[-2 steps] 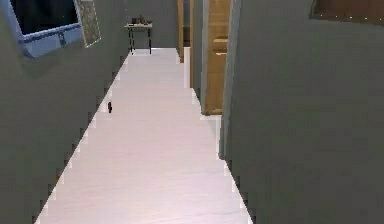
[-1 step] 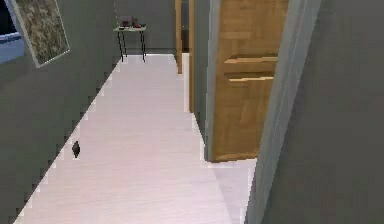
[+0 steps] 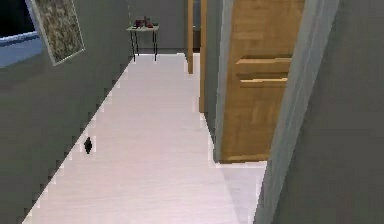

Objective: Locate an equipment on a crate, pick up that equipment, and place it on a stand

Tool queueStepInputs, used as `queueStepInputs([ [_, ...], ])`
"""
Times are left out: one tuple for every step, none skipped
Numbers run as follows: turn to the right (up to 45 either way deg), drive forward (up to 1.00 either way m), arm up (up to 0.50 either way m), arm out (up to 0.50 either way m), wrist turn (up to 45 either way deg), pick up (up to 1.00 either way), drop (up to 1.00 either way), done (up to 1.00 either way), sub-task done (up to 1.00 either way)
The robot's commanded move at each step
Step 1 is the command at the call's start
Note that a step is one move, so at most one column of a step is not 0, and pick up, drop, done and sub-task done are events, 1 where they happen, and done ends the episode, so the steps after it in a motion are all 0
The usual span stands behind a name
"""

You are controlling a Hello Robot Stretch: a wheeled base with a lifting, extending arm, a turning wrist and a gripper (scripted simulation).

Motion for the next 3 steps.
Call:
queueStepInputs([
  [0.0,0.85,0.0,0.0,0.0,0.0,0.0,0.0,0.0],
  [24.0,0.0,0.0,0.0,0.0,0.0,0.0,0.0,0.0],
  [0.0,0.35,0.0,0.0,0.0,0.0,0.0,0.0,0.0],
])
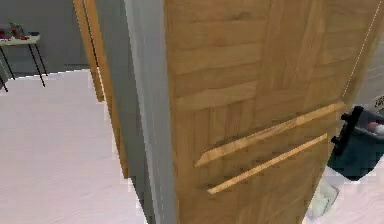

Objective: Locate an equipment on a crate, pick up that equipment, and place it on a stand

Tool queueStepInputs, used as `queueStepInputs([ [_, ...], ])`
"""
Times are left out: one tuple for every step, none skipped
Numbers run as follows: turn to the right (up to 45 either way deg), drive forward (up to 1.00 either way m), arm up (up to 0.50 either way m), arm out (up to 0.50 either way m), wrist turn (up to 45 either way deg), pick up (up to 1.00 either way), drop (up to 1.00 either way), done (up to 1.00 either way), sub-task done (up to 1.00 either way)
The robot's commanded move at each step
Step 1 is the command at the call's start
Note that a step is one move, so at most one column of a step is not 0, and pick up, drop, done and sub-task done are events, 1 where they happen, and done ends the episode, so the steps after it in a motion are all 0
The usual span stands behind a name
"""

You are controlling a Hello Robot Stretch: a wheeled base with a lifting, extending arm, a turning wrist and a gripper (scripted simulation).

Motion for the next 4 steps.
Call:
queueStepInputs([
  [45.0,0.0,0.0,0.0,0.0,0.0,0.0,0.0,0.0],
  [15.0,0.0,0.0,0.0,0.0,0.0,0.0,0.0,0.0],
  [0.0,1.0,0.0,0.0,0.0,0.0,0.0,0.0,0.0],
  [0.0,1.0,0.0,0.0,0.0,0.0,0.0,0.0,0.0],
])
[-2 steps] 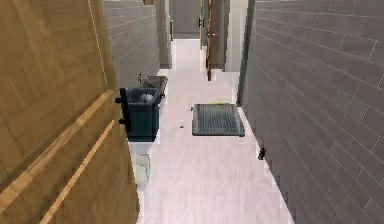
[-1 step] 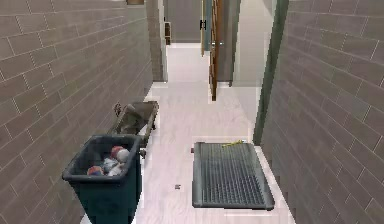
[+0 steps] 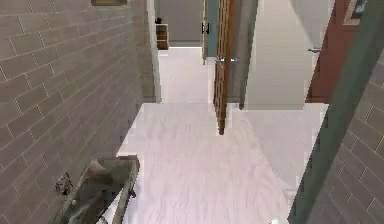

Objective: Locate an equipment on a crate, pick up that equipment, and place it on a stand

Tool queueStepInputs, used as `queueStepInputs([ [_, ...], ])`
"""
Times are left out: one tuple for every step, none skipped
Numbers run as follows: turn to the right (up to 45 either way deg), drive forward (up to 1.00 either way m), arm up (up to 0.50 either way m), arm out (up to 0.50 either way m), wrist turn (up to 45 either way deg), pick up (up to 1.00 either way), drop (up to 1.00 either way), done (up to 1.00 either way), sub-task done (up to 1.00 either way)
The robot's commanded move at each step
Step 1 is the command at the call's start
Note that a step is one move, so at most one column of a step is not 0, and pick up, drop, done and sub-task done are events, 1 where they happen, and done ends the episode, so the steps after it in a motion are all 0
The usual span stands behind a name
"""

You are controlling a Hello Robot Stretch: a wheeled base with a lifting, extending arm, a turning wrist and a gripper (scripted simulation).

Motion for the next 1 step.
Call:
queueStepInputs([
  [0.0,1.0,0.0,0.0,0.0,0.0,0.0,0.0,0.0],
])
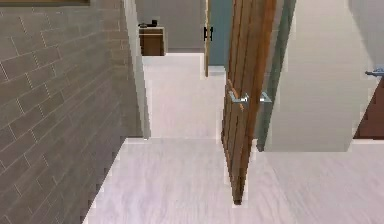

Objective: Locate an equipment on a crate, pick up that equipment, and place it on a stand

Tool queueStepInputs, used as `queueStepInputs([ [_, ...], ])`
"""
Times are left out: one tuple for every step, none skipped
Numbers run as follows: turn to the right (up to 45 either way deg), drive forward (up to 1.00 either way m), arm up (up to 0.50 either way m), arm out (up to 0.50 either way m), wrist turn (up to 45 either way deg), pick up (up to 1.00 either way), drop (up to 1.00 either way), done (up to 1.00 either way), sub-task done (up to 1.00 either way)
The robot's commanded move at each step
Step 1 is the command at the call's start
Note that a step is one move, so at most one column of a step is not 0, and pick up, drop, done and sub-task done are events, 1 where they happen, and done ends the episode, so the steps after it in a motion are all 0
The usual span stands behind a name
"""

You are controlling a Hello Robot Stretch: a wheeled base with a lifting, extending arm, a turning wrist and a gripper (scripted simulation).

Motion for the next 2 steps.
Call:
queueStepInputs([
  [0.0,0.45,0.0,0.0,0.0,0.0,0.0,0.0,0.0],
  [-30.0,0.0,0.0,0.0,0.0,0.0,0.0,0.0,0.0],
])
